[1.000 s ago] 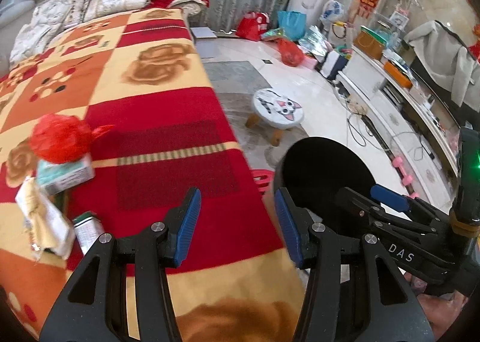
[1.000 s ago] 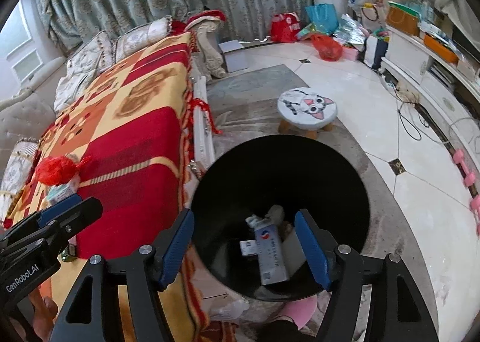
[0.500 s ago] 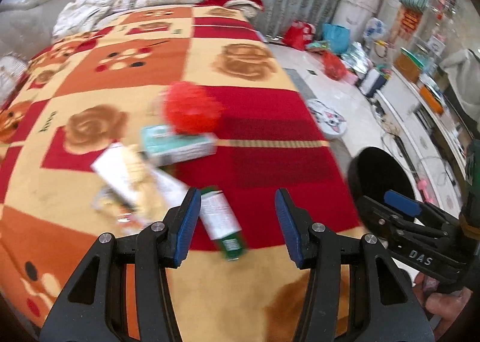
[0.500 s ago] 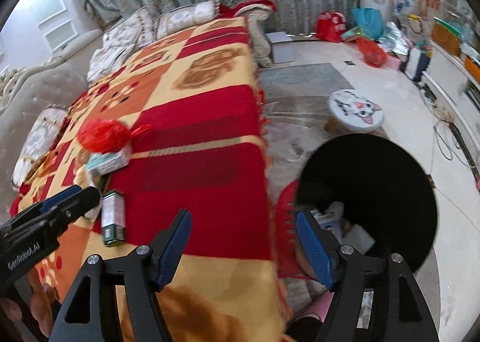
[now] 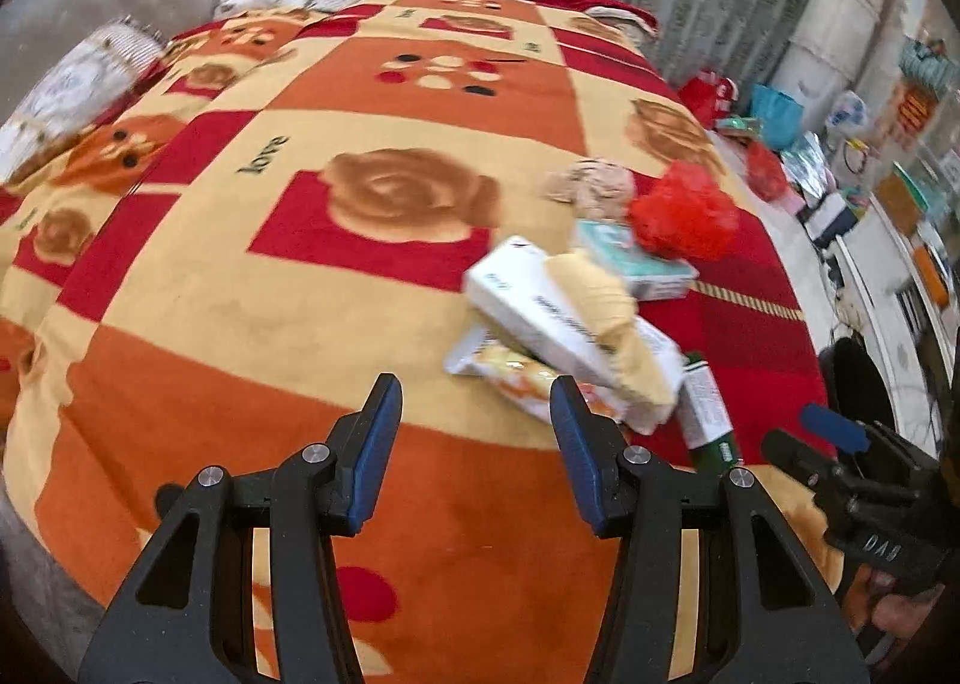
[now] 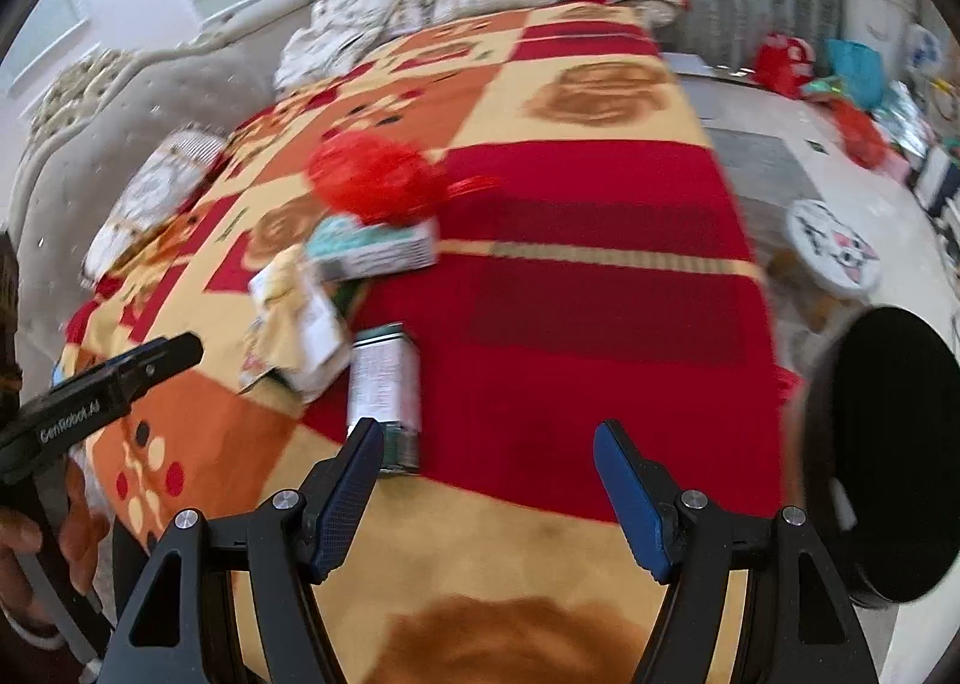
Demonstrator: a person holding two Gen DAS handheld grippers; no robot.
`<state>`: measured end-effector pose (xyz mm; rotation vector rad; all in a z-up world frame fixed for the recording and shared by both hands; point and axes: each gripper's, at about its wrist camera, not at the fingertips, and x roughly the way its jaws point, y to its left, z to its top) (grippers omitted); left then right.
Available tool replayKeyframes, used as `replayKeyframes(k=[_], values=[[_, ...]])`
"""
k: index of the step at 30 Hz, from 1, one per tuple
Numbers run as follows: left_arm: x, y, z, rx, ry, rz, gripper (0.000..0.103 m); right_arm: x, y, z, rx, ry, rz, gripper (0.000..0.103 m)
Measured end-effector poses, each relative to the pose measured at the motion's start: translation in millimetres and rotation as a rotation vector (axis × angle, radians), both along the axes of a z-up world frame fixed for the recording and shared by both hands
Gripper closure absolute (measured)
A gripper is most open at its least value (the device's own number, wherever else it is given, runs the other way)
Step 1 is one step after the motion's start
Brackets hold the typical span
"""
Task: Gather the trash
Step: 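Grasp the green toothpaste box with the right tool while the left tool grasps the wrapper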
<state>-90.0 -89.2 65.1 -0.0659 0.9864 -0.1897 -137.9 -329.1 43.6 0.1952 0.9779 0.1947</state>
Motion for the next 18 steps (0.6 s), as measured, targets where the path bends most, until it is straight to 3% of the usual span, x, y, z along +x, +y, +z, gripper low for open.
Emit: replayKeyframes(k=[3, 5, 10, 18], values=[[2.4, 4.4, -3.6, -0.022, 0.018, 0.011, 0.053, 10.8, 22.6, -5.7, -0.043, 0.002, 0.056, 0.035], [5.1, 2.8, -5.5, -0.039, 0.024, 0.014, 0.053, 18.2, 34.3, -11.6, -0.053, 0.015, 0.090, 0.054], [14.8, -6.6, -17.2, -0.091, 0.056, 0.017, 0.053, 26.1, 38.8, -23.5, -0.092, 0.028, 0.097, 0.078], [32.4, -16.3, -44.3, -0.175, 0.109, 0.033, 0.053, 17.7, 15.1, -21.3, -0.114, 0.027, 0.069, 0.078]])
